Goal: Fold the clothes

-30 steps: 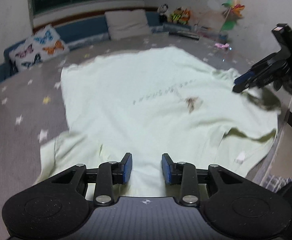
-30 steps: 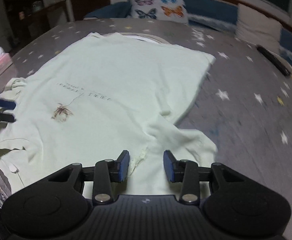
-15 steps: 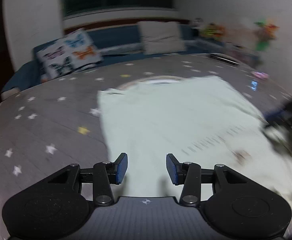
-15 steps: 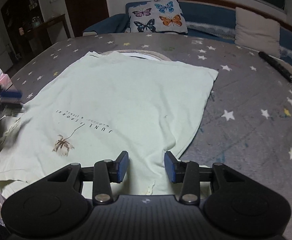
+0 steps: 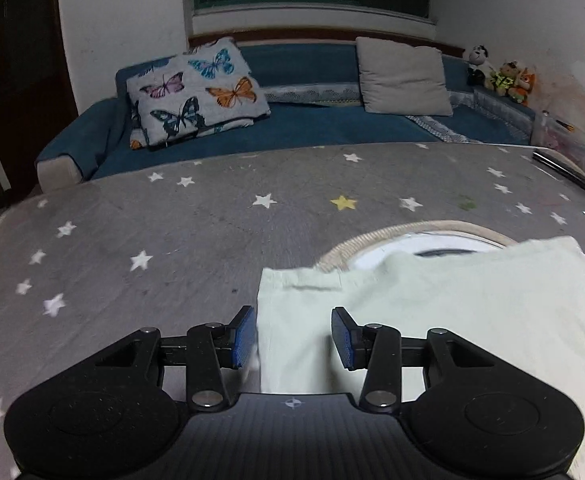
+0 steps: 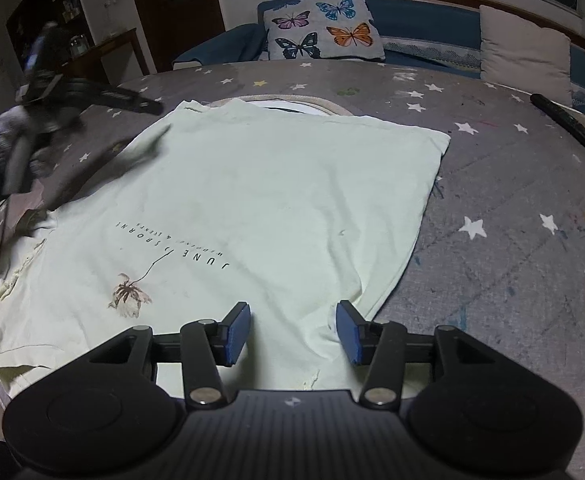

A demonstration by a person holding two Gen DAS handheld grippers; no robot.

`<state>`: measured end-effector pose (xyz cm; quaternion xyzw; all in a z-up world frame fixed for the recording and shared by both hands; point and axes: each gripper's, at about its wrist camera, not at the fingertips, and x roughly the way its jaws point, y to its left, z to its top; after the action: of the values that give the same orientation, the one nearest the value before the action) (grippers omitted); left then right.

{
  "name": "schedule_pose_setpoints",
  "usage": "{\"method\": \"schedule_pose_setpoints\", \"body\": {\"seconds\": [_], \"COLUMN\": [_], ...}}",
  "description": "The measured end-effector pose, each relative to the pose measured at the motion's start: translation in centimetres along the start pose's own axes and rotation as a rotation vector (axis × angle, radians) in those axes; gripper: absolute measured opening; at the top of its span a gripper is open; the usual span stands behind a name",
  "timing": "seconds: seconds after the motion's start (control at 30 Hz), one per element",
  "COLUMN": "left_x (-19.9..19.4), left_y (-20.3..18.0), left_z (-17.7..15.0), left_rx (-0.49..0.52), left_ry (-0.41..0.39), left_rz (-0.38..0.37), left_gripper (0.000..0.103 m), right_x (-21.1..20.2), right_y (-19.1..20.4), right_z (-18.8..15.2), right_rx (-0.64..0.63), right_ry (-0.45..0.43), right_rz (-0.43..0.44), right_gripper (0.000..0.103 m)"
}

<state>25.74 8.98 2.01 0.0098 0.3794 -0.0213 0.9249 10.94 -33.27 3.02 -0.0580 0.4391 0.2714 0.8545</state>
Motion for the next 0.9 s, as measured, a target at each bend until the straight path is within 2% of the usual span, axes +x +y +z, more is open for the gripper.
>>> {"method": "schedule_pose_setpoints", "body": {"seconds": [0.07, 0.13, 0.17, 0.2, 0.27, 0.4, 0.63, 0.67, 0.77, 0.83, 0.9], "left_x": [1.4, 2.1, 2.3, 2.4, 2.5, 2.7, 3.5, 3.6, 3.2, 2.4, 0.9], "left_y": [0.1, 0.2, 0.2, 0.1, 0.4, 1.1, 1.7, 1.8, 2.5, 2.9, 3.0], "left_z": [0.2, 0.2, 0.1, 0.0, 0.1, 0.1, 0.7, 0.8, 0.9, 0.9, 0.6], "left_rx": [-0.017, -0.016, -0.01, 0.006, 0.002, -0.01, -0.041, -0.046, -0.06, -0.054, -0.035], "left_ry": [0.01, 0.009, 0.005, -0.007, -0.022, -0.041, -0.061, -0.062, -0.052, -0.05, -0.057], "left_rz": [0.001, 0.004, 0.009, 0.018, 0.018, 0.051, 0.114, 0.124, 0.14, 0.145, 0.145], "left_gripper": [0.044, 0.038, 0.033, 0.019, 0.008, 0.005, 0.005, 0.009, 0.013, 0.021, 0.04], "right_x": [0.1, 0.2, 0.2, 0.2, 0.3, 0.9, 2.0, 2.2, 2.5, 2.5, 2.2], "right_y": [0.0, -0.1, -0.1, -0.1, -0.2, -0.3, -0.2, -0.3, -0.2, -0.2, -0.1], "right_z": [0.1, 0.2, 0.2, 0.3, 0.4, 0.8, 1.7, 1.9, 2.4, 2.5, 2.5], "right_rx": [-0.003, -0.004, -0.004, -0.004, -0.005, -0.007, -0.039, -0.042, -0.053, -0.051, -0.045], "right_ry": [0.002, 0.005, 0.006, 0.008, 0.009, 0.013, 0.003, 0.001, -0.003, -0.003, -0.007], "right_rz": [0.0, 0.001, 0.002, 0.002, 0.0, -0.009, -0.021, -0.025, -0.043, -0.047, -0.046], "right_gripper": [0.048, 0.048, 0.048, 0.048, 0.048, 0.05, 0.052, 0.052, 0.052, 0.051, 0.051]}}
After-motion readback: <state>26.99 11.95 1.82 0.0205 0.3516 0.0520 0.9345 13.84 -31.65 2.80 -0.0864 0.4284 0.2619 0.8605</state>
